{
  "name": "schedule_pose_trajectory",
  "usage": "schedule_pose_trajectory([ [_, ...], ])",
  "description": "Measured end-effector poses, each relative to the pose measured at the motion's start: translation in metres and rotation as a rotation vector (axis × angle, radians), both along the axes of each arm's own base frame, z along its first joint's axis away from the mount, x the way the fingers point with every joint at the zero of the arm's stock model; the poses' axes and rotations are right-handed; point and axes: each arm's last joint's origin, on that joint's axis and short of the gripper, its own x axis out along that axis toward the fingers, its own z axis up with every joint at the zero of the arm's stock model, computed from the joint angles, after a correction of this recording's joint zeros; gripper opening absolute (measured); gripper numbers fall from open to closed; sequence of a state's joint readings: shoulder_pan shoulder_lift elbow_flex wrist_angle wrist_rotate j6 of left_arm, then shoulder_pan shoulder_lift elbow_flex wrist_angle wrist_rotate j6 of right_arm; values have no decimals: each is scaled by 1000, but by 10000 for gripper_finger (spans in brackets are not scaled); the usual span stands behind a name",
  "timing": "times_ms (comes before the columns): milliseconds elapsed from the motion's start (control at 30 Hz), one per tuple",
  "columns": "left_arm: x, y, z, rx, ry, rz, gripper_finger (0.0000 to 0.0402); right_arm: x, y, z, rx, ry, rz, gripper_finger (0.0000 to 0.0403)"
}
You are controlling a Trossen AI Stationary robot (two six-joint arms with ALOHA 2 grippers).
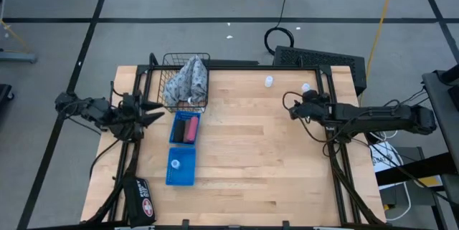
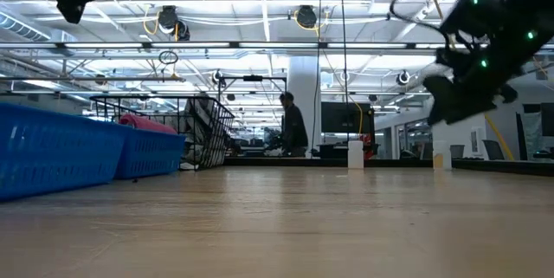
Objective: Pick & Place Medicine items
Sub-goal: Put the right transparent bottle into the bottom blue basket
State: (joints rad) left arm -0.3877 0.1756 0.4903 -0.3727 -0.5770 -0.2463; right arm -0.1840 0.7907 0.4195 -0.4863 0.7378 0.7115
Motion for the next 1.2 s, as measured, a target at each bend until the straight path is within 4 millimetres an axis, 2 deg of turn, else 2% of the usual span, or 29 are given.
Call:
schedule_pose_trajectory([
  [200, -5, 4, -1, 32, -23, 29, 177, -12, -1, -36, 23, 5, -41, 230],
  [400, -5, 5, -1, 82, -8, 48, 177, -16, -8, -56, 9, -33, -61, 236],
  [567, -5, 6, -3, 89, 10, 62, 177, -19, -18, -61, -19, 44, -128, 237],
  [900, -5, 9, -5, 87, 29, 98, 177, -13, -42, -63, -67, 77, -147, 238],
  [1200, -5, 9, -5, 83, 33, 103, 177, -13, -61, -70, -41, 37, -188, 238],
])
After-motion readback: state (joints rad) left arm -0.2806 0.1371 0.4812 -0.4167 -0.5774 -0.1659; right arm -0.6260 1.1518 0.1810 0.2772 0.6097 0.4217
